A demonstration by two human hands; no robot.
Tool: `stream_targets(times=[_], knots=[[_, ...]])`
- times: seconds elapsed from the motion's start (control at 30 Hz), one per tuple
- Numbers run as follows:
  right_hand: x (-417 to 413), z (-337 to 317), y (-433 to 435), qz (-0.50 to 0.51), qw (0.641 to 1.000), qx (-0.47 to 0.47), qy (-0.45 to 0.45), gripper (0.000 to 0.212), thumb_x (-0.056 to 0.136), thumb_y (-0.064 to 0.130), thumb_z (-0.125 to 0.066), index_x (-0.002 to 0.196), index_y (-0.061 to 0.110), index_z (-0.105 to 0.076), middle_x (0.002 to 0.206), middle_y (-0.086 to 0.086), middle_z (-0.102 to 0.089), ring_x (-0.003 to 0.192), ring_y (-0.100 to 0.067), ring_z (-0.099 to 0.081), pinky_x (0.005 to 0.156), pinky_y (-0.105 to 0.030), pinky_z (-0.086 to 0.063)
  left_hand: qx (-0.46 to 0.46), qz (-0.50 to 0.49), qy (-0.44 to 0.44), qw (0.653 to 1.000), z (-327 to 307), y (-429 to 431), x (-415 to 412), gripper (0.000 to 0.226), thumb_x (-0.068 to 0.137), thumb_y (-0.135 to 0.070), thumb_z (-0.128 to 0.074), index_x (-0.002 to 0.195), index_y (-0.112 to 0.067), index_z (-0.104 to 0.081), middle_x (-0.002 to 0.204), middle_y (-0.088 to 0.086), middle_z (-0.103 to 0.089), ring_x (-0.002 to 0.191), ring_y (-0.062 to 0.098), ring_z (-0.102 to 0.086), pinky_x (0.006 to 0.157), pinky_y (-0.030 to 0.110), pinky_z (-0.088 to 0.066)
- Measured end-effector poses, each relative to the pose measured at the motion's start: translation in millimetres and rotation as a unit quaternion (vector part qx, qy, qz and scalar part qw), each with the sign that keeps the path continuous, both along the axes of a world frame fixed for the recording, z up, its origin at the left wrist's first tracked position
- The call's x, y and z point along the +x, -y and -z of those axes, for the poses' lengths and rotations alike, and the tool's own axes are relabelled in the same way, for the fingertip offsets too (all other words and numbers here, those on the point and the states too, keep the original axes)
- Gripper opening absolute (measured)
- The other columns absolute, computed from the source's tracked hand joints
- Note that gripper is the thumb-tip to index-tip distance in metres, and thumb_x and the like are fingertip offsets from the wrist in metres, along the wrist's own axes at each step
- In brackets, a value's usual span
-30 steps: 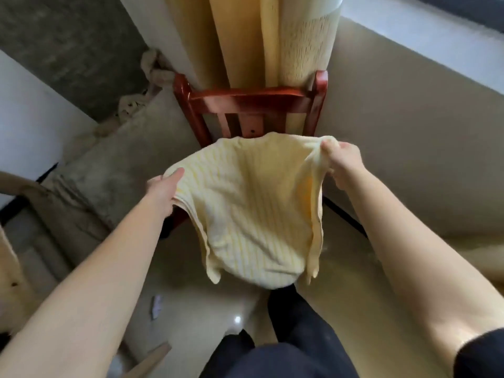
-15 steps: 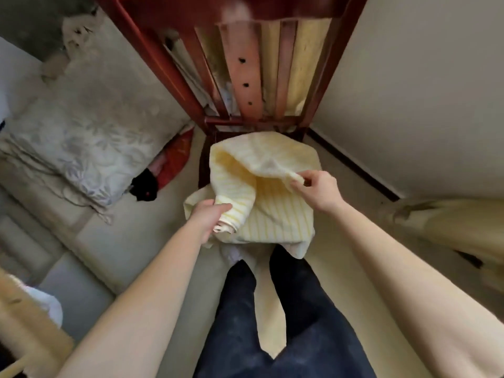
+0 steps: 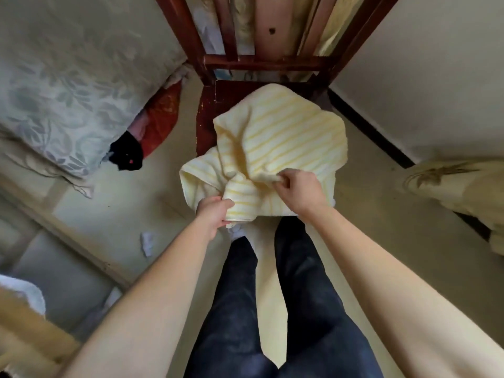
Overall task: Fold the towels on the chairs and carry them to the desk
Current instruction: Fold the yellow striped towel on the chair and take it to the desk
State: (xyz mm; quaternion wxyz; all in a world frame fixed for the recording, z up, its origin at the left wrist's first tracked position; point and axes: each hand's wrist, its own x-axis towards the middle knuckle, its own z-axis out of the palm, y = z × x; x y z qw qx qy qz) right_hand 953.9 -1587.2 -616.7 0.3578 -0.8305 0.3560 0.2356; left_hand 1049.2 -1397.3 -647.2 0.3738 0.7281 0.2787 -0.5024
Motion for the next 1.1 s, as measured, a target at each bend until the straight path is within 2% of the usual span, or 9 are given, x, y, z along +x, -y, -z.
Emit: stream_targets(times=[0.1,0.2,0.3,0.37,0.5,0.67,0.87,1.0,1.1], knots=[[28.6,-33.3,5.3,0.148,0.977,-0.083,0.130,0.024,0.089,0.034,-0.060,0.105,0.019,-0.070,0.089,0.004,-0.069,0.083,-0.016,-0.063,0.071,-0.027,-0.046,-0.027,-0.021,-0.001,0.999,12.2,-11.7,7.7,0.009,0.090,-0.003,-0.062,0.094,-0.010,-0.063,0.107,0.015,-0.070,0.097,0.030,-0.068,0.087,0.043,-0.057],[48.2,-71.2,-1.6,0.267,0.897,-0.130,0.326,0.016,0.086,0.025,-0.063,0.095,0.014,-0.069,0.081,0.008,-0.064,0.074,-0.009,-0.059,0.068,-0.021,-0.045,-0.042,-0.059,0.004,0.997,21.1,-23.6,14.2,0.021,0.088,-0.002,-0.066,0.109,-0.003,-0.063,0.108,0.013,-0.070,0.098,0.028,-0.068,0.091,0.043,-0.056],[53.8,-64.9,-41.1,0.243,0.862,-0.135,0.424,0.010,0.084,0.013,-0.067,0.092,0.007,-0.069,0.082,-0.001,-0.066,0.074,-0.011,-0.060,0.067,-0.021,-0.044,-0.078,-0.091,-0.015,0.993,31.0,-35.4,19.4,0.016,0.087,-0.003,-0.065,0.103,-0.006,-0.064,0.103,0.012,-0.071,0.096,0.027,-0.067,0.084,0.039,-0.057],[45.1,-31.6,-74.6,0.188,0.902,-0.093,0.377,0.014,0.083,0.013,-0.071,0.096,0.009,-0.071,0.083,-0.001,-0.066,0.073,-0.008,-0.057,0.067,-0.017,-0.044,-0.089,-0.100,-0.029,0.991,35.1,-39.5,23.1,0.015,0.087,-0.004,-0.063,0.101,-0.009,-0.065,0.099,0.013,-0.071,0.089,0.027,-0.068,0.076,0.038,-0.057],[15.3,45.8,-121.2,0.090,0.988,0.051,0.116,0.026,0.087,0.032,-0.074,0.106,0.014,-0.074,0.088,-0.005,-0.068,0.080,-0.022,-0.064,0.074,-0.032,-0.050,-0.102,-0.074,-0.050,0.991,46.5,-49.7,36.8,0.026,0.087,-0.006,-0.058,0.113,-0.006,-0.063,0.114,0.024,-0.069,0.092,0.031,-0.070,0.080,0.042,-0.059],[18.7,54.7,-125.3,0.270,0.958,0.063,0.077,0.029,0.082,0.046,-0.076,0.097,0.021,-0.071,0.078,0.009,-0.067,0.072,-0.008,-0.060,0.069,-0.020,-0.047,-0.105,-0.008,-0.094,0.990,41.2,-54.2,50.1,0.035,0.097,-0.021,-0.046,0.128,-0.009,-0.055,0.114,0.012,-0.070,0.093,0.022,-0.070,0.069,0.029,-0.056],[25.9,50.4,-132.0,0.134,0.983,0.056,0.116,0.028,0.087,0.036,-0.072,0.107,0.016,-0.072,0.099,-0.001,-0.067,0.087,-0.016,-0.064,0.082,-0.028,-0.051,-0.126,0.000,-0.097,0.987,34.5,-45.4,66.8,0.040,0.100,-0.030,-0.034,0.127,-0.011,-0.056,0.123,0.016,-0.066,0.111,0.030,-0.065,0.094,0.040,-0.050],[32.6,57.0,-141.8,0.083,0.974,0.210,0.020,0.054,0.086,0.027,-0.064,0.139,0.015,-0.057,0.133,-0.001,-0.064,0.123,-0.015,-0.057,0.103,-0.021,-0.041,-0.116,-0.002,-0.081,0.990,34.4,-40.5,75.3,0.040,0.102,-0.033,-0.028,0.121,-0.012,-0.055,0.118,0.012,-0.066,0.111,0.027,-0.064,0.098,0.040,-0.049],[34.4,56.8,-129.5,0.081,0.955,0.286,0.006,0.055,0.086,0.005,-0.052,0.140,0.017,-0.056,0.139,0.002,-0.060,0.130,-0.011,-0.052,0.110,-0.021,-0.037,-0.113,0.012,-0.083,0.990,37.0,-44.8,82.3,0.043,0.101,-0.034,-0.029,0.122,-0.010,-0.057,0.118,0.012,-0.066,0.110,0.026,-0.064,0.097,0.040,-0.048]])
